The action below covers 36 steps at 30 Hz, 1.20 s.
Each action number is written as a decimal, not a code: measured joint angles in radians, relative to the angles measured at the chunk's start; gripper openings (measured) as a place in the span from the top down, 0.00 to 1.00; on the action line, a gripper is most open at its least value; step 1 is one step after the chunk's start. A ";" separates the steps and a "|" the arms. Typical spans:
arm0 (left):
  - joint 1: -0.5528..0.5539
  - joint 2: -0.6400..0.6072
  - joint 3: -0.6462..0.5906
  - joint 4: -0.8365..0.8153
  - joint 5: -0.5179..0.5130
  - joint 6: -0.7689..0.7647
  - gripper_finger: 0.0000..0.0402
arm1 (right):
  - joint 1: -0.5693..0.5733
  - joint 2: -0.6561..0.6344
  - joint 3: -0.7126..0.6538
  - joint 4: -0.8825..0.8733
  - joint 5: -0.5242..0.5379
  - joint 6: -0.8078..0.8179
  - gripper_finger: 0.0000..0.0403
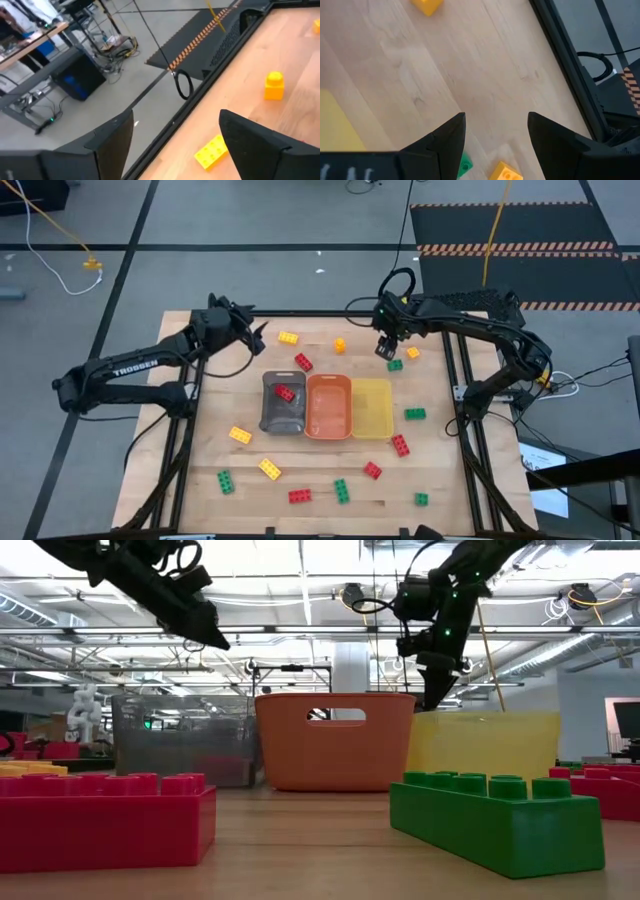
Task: Sort & place blocks by color
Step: Put the green game piece into the yellow bin
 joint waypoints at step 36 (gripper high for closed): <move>0.001 0.058 0.001 -0.005 0.019 -0.034 0.31 | 0.002 0.036 -0.238 0.047 0.001 -0.145 0.44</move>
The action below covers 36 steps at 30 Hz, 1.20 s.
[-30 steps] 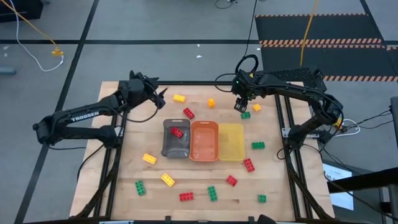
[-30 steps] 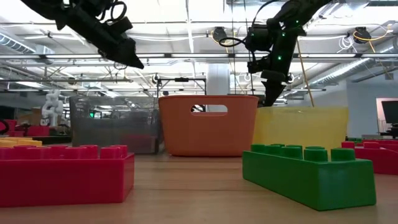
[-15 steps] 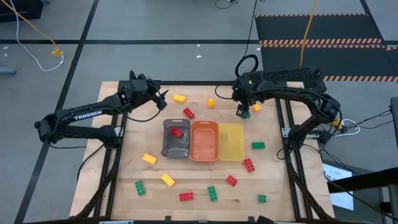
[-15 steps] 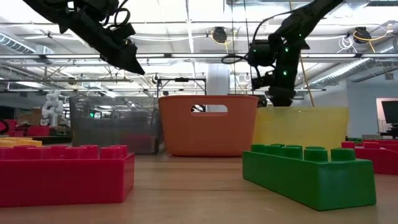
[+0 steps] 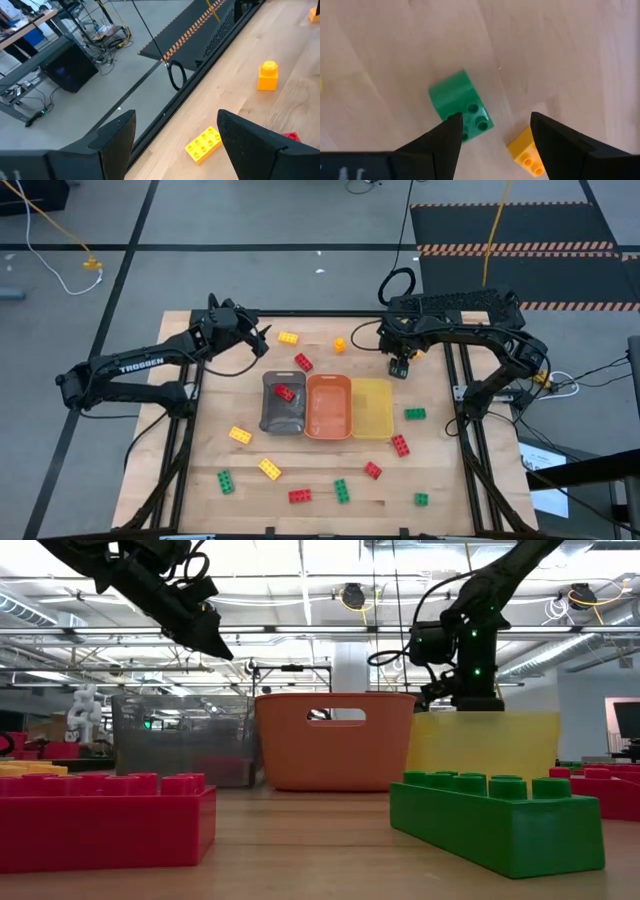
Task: Sort & place blocks by color
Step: Put the green game piece into the yellow bin
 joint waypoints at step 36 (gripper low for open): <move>0.000 0.000 -0.001 -0.060 -0.002 0.010 0.31 | 0.006 -0.006 -0.125 0.131 0.004 -0.095 0.44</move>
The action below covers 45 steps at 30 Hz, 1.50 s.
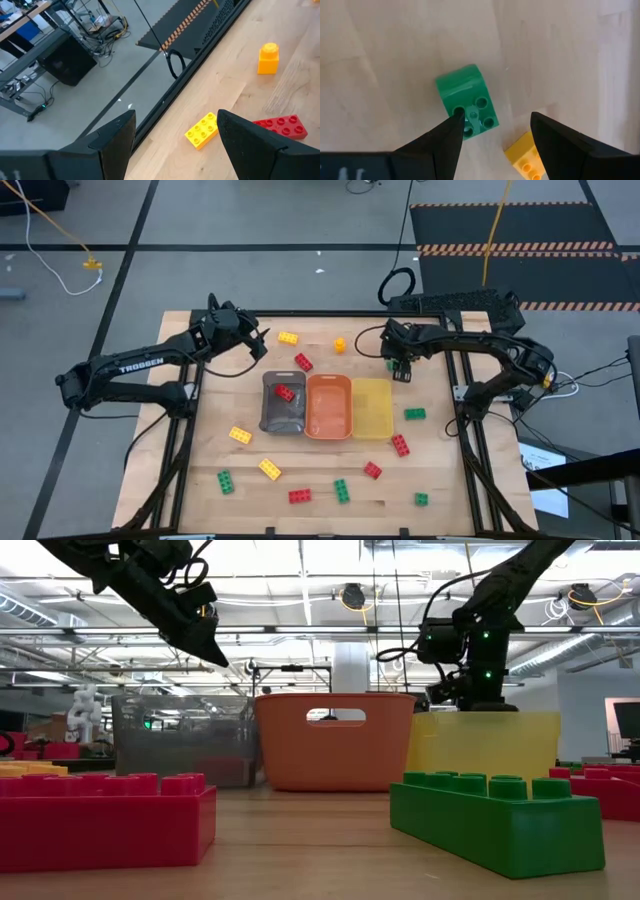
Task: Sort & place blocks by color
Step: Put the green game piece into the yellow bin
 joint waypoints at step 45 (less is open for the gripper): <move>0.000 0.000 0.000 -0.012 0.000 -0.027 0.31 | 0.001 0.006 -0.004 0.071 -0.057 0.016 0.96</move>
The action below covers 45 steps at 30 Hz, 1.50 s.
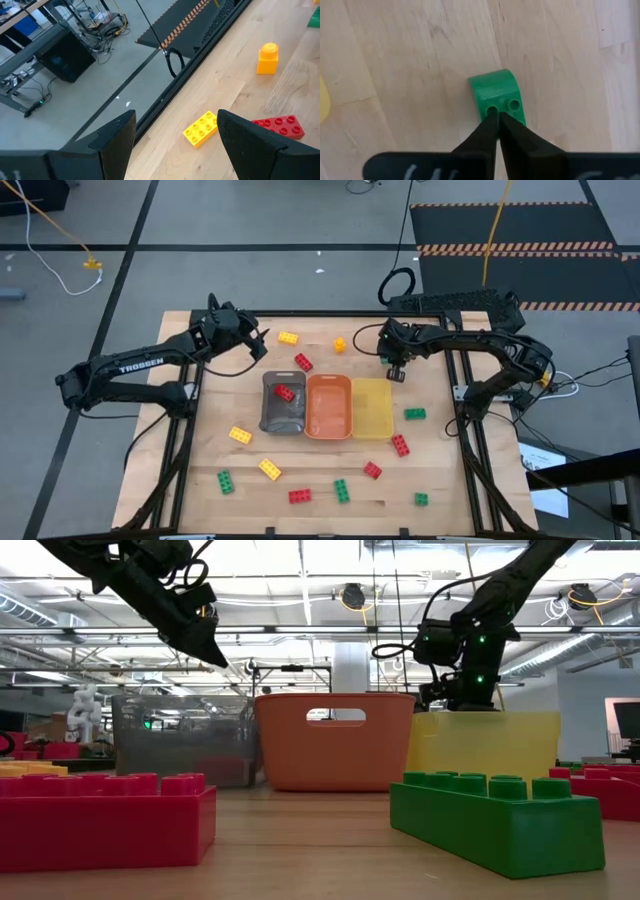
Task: Sort & place blocks by color
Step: Put the green game piece into the yellow bin
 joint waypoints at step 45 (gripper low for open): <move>0.001 0.000 0.000 -0.025 -0.001 -0.001 0.31 | 0.000 -0.214 -0.055 -0.087 -0.079 0.042 0.32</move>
